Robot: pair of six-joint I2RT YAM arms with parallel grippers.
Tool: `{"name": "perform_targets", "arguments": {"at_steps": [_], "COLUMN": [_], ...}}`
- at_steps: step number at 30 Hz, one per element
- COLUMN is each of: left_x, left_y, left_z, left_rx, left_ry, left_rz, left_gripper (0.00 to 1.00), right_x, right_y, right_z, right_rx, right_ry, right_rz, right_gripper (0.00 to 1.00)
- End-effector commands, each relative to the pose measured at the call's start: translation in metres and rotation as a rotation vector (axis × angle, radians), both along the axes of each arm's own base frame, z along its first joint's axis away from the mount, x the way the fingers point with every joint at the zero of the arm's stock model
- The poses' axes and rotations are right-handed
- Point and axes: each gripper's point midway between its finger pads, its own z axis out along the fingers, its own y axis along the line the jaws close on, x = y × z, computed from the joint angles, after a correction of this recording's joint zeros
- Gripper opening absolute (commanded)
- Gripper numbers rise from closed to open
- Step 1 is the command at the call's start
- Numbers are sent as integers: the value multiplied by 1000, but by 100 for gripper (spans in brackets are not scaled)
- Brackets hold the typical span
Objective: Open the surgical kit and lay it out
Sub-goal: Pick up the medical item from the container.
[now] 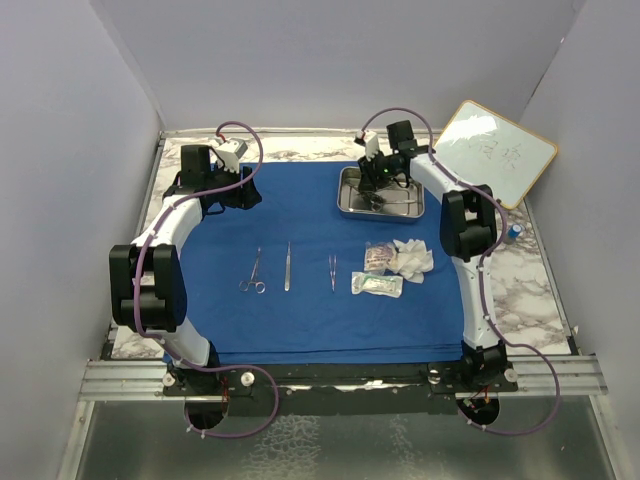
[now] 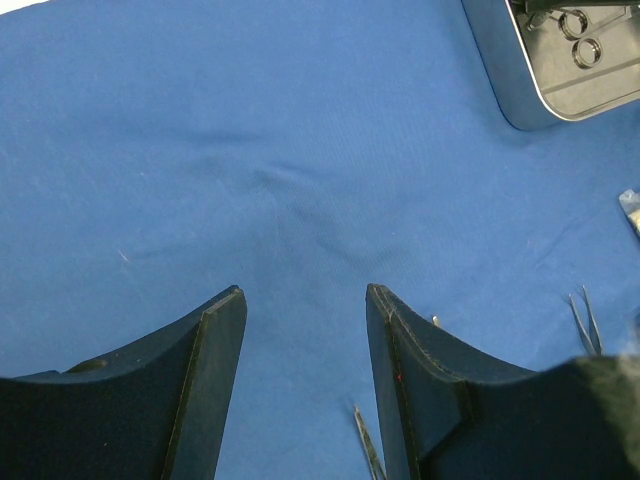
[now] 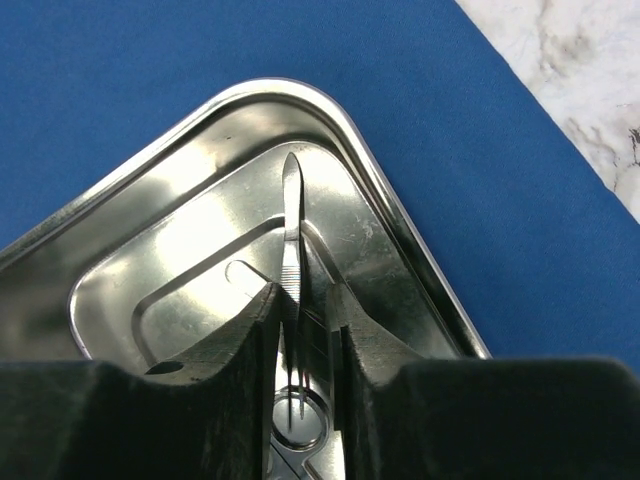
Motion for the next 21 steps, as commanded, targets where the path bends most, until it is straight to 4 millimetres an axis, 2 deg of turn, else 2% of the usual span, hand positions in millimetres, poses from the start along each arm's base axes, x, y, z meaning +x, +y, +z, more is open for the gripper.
{"name": "perform_targets", "arguments": {"at_steps": [1, 6, 9, 13, 18, 21], "left_x": [-1, -1, 0, 0, -2, -4], "left_y": [-8, -7, -6, -7, -11, -14], "left_z": [4, 6, 8, 8, 11, 13], "left_rx": [-26, -27, -25, -32, -49, -63], "left_ry": [-12, -17, -22, -31, -37, -43], "left_rz": [-27, -25, -12, -10, -30, -46], "left_gripper": [55, 55, 55, 55, 55, 55], "right_x": [0, 0, -3, -11, -25, -35], "right_y": [-1, 3, 7, 11, 11, 10], "right_z": [-2, 24, 44, 71, 93, 99], "right_rx": [-28, 1, 33, 76, 121, 151], "right_ry": [1, -30, -42, -60, -93, -101], "right_rz": [2, 14, 21, 30, 36, 46], "right_gripper": [20, 6, 2, 1, 1, 1]}}
